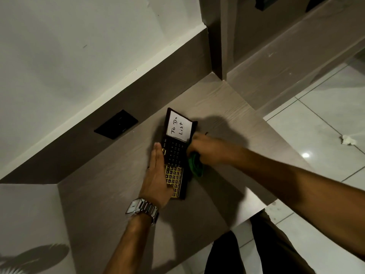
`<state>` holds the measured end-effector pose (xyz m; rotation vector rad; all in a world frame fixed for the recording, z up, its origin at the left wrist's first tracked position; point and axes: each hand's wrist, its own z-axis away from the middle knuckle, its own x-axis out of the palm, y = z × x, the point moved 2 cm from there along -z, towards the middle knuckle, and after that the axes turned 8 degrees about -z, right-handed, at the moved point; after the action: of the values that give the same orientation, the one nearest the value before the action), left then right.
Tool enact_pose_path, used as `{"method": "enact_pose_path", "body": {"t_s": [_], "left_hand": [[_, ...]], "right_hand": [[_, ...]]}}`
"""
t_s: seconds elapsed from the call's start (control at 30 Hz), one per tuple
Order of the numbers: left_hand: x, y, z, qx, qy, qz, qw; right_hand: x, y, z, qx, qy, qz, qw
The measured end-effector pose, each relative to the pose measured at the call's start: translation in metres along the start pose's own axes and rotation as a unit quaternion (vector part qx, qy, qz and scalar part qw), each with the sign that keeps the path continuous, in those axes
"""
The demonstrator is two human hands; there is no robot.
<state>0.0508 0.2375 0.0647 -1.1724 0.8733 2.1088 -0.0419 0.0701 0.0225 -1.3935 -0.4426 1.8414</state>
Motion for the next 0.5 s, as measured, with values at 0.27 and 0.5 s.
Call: {"method": "enact_pose_path", "body": {"t_s": [0.27,0.5], "left_hand": [[0.001,-0.001,-0.002,0.005,0.003,0.001,1.000],[0.000,-0.001,0.000,0.004,-0.005,-0.003,1.000]], "right_hand": [[0.036,-0.012,0.020,-0.050,-0.090,-0.154,0.983],[-0.006,0.029,0.009,0.166,0.297,-0.572,0.746]]}}
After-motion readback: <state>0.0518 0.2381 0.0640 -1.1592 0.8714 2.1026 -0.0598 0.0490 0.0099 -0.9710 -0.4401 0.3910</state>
